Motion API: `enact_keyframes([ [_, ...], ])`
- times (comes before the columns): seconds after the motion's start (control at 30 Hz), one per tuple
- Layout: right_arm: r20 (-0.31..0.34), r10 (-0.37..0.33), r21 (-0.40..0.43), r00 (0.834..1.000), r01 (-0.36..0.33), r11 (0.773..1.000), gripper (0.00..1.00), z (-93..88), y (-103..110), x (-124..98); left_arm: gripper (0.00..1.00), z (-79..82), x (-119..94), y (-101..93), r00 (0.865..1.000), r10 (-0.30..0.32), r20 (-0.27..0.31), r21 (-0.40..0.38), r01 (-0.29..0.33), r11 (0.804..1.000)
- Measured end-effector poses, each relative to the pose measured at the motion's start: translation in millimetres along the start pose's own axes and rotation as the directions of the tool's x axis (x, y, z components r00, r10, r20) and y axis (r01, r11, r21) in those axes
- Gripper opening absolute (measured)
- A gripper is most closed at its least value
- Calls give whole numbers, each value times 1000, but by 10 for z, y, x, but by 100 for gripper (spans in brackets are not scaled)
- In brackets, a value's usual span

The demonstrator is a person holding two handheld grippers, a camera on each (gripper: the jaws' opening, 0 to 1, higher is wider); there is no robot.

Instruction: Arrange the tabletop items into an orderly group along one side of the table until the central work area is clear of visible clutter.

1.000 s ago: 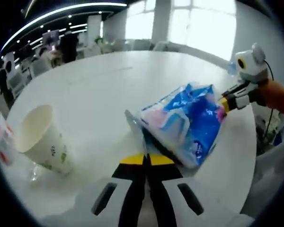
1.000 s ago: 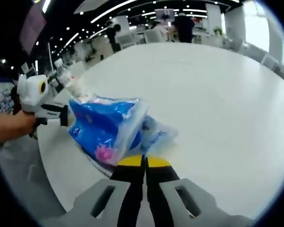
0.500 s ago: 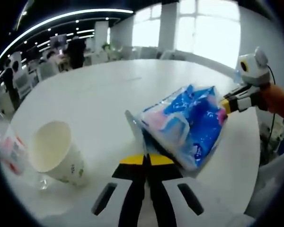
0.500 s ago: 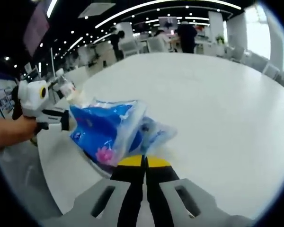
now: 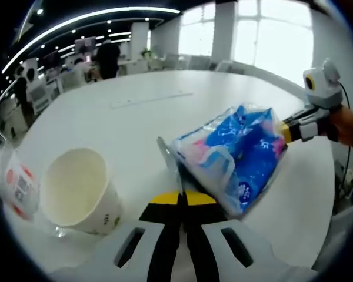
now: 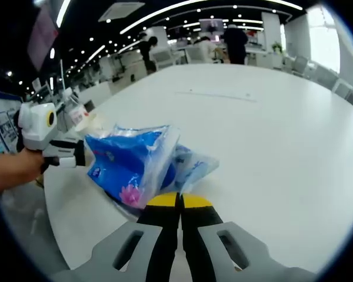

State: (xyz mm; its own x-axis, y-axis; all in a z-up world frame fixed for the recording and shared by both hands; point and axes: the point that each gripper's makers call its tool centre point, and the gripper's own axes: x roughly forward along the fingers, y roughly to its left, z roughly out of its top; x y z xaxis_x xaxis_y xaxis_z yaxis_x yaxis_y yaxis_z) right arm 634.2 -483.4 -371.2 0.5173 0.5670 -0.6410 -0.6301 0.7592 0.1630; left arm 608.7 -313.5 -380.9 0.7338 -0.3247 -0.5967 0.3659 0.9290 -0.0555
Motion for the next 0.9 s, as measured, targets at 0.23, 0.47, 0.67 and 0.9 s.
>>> enact_keyframes([
  [0.23,-13,2,3,1000,-2,1000,1,-29,4,60,0,-47,39,30,1000,7,-15,12,-7,1000],
  [0.47,-18,-2,14,1000,2,1000,1,-42,-7,72,0,-54,51,51,1000,7,-15,0,-7,1000],
  [0.67,-15,-2,22,1000,2,1000,2,-43,-8,72,1,-74,44,51,1000,10,-22,4,-10,1000],
  [0.9,-11,-6,29,1000,6,1000,2,-45,-14,68,8,-85,15,42,1000,7,-21,3,-7,1000],
])
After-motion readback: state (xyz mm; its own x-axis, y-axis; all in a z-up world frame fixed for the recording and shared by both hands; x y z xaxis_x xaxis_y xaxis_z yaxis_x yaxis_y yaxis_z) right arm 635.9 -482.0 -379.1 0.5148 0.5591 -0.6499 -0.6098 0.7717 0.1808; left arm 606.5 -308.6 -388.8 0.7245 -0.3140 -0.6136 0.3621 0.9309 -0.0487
